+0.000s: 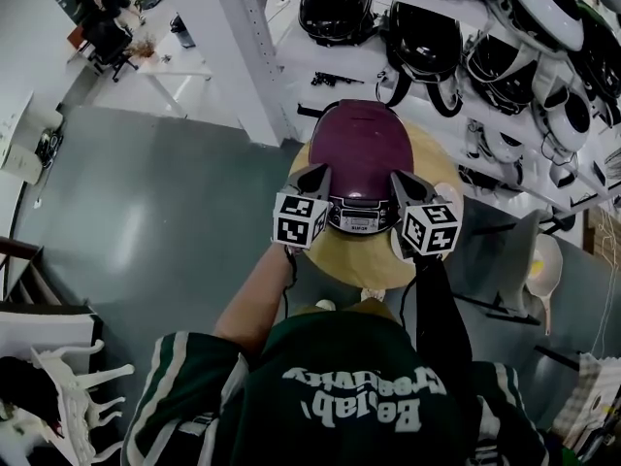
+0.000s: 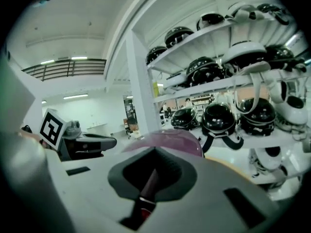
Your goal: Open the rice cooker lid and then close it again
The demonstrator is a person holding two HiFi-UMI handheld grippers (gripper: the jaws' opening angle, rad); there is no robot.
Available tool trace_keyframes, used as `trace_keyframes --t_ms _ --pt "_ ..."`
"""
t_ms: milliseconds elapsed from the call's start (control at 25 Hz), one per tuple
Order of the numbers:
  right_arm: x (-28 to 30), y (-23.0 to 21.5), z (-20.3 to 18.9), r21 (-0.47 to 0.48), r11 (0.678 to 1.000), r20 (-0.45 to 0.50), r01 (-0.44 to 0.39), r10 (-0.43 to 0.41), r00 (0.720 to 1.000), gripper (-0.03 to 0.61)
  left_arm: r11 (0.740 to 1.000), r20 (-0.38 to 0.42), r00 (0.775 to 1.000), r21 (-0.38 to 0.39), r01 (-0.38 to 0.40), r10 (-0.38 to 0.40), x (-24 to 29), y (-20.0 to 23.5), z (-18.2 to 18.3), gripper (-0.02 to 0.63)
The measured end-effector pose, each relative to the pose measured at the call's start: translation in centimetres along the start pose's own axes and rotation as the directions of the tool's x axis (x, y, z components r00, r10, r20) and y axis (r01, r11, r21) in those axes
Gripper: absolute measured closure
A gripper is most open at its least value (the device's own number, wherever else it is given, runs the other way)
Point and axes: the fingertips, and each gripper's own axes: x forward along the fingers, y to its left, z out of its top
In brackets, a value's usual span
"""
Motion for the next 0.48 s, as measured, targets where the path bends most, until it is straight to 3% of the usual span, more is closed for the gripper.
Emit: trace_keyframes --t_ms 320,480 --pt "-2.1 2.4 5.9 -0.120 0.993 0.153 0.021 -0.002 0.988 0.575 0.999 0.142 0.989 0.043 0.029 -0.035 -2.9 -1.9 6.9 0.614" --pt "-3.2 2.6 8.8 -0.207 0.974 0.196 0.089 -0.047 0.979 0.575 0.997 0.204 0.978 0.059 0.041 -0.052 -4.1 -2.2 10.0 0.614"
